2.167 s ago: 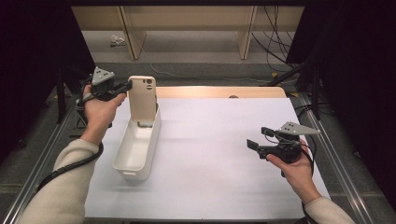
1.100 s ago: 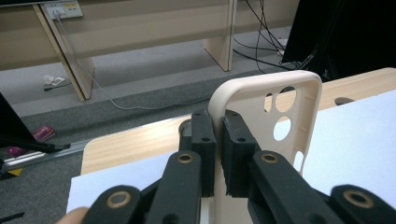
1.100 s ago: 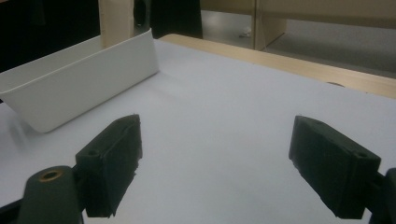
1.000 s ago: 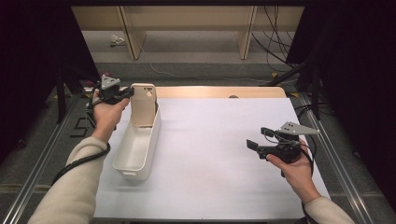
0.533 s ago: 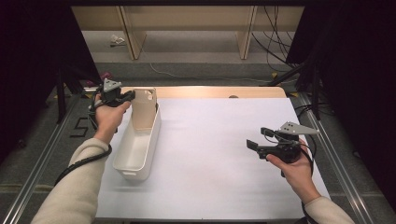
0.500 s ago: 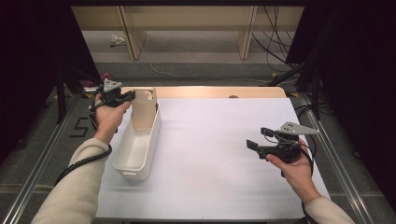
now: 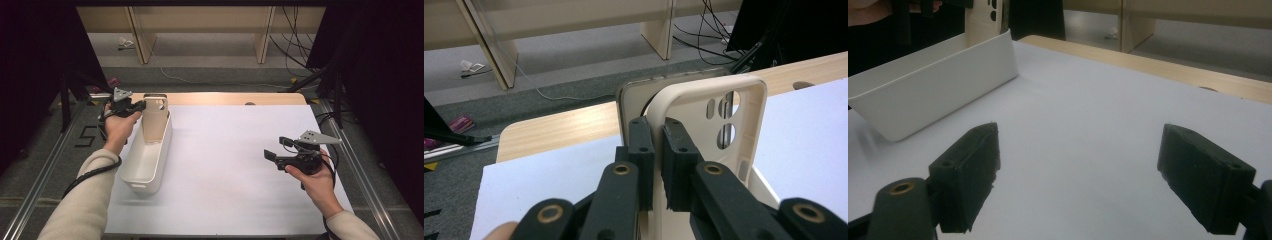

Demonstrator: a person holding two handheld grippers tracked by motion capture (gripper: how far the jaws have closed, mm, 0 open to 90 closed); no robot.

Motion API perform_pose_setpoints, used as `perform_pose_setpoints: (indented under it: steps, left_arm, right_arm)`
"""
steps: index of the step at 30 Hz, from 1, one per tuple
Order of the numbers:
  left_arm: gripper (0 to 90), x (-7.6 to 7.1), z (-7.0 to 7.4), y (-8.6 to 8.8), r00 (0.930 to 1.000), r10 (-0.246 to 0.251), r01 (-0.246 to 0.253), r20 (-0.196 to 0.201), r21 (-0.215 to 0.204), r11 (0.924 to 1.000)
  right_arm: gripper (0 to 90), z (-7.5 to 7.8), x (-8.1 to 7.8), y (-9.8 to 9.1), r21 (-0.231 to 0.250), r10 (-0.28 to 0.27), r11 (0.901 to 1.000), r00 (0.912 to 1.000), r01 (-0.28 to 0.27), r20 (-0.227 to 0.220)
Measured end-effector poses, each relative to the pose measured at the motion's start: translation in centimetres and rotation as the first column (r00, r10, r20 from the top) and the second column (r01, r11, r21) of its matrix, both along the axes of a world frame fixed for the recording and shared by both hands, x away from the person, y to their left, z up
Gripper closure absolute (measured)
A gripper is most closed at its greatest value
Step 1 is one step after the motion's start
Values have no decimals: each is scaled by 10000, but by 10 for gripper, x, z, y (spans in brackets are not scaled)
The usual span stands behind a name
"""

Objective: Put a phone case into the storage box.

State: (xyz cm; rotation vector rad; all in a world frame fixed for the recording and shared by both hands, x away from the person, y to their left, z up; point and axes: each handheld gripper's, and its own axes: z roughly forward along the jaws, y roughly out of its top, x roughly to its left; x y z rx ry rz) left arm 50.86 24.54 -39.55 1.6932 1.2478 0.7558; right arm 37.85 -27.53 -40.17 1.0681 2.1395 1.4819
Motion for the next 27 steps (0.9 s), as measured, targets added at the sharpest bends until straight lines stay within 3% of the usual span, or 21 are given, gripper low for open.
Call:
perform_pose_setpoints:
  steps: [17, 27]
  left_arm:
    - [814, 7, -3, -2, 9998, 175, -174, -44, 228, 9996]
    - [725, 11, -7, -3, 9991, 369, -359, -205, 489, 9982]
  right_arm:
    - [179, 0, 0, 0, -5, 32, 10000, 10000, -32, -44]
    - [179, -1, 0, 0, 1, 52, 10000, 10000, -52, -53]
